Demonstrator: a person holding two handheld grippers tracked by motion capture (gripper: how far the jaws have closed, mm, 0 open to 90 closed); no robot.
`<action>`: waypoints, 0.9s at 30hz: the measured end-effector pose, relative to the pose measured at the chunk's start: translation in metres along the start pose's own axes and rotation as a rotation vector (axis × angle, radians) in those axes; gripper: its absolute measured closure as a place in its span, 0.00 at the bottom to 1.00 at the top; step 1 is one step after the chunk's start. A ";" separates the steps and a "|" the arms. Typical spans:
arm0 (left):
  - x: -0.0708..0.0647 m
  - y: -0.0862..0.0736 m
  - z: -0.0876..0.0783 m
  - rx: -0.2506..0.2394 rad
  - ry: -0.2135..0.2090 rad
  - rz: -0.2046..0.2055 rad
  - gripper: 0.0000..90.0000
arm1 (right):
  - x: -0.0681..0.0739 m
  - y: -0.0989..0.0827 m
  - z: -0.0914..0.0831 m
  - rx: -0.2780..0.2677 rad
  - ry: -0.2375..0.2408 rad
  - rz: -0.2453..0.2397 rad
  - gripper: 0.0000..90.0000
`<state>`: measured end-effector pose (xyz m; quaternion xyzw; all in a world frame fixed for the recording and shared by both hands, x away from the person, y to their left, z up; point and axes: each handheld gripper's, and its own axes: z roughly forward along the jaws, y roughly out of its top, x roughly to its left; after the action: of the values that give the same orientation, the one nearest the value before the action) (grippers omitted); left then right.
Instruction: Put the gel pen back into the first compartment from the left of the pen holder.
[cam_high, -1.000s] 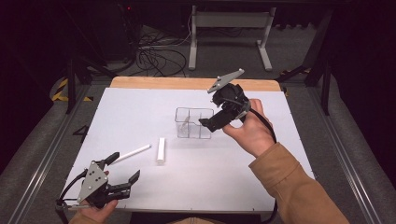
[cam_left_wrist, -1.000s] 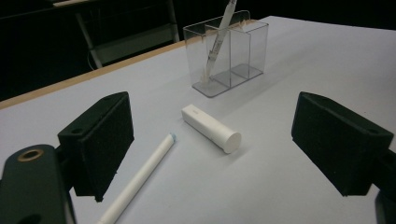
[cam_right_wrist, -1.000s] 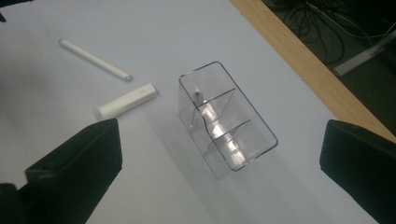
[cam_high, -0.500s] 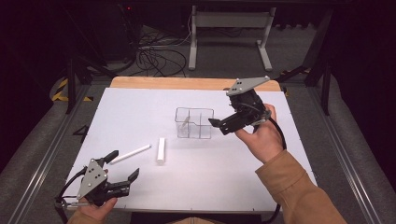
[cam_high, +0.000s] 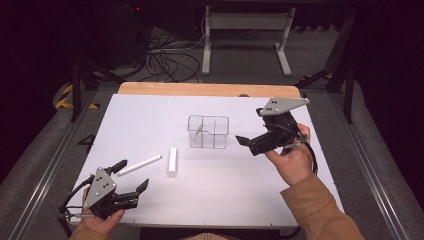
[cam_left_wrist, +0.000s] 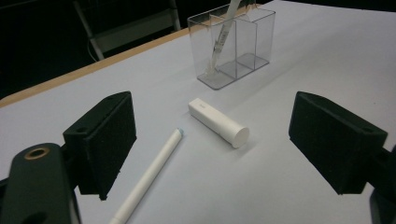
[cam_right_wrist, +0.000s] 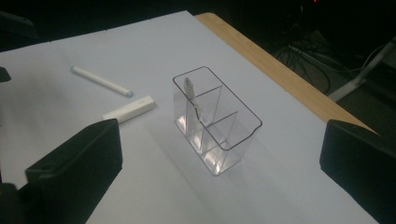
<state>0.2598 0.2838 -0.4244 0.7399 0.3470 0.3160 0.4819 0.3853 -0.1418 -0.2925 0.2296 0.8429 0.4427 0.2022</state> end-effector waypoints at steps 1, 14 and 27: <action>0.001 0.001 0.000 0.007 0.000 0.001 0.15 | 0.001 -0.005 -0.002 -0.015 -0.002 0.003 0.00; 0.012 0.009 0.003 0.002 -0.021 0.017 0.16 | -0.007 -0.069 -0.026 -0.190 0.002 0.048 0.00; 0.026 0.016 0.008 0.016 -0.038 -0.009 0.17 | -0.003 -0.121 -0.027 -0.207 -0.002 0.066 0.00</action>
<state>0.2841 0.2963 -0.4088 0.7480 0.3437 0.2967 0.4841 0.3482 -0.2219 -0.3793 0.2355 0.7843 0.5338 0.2108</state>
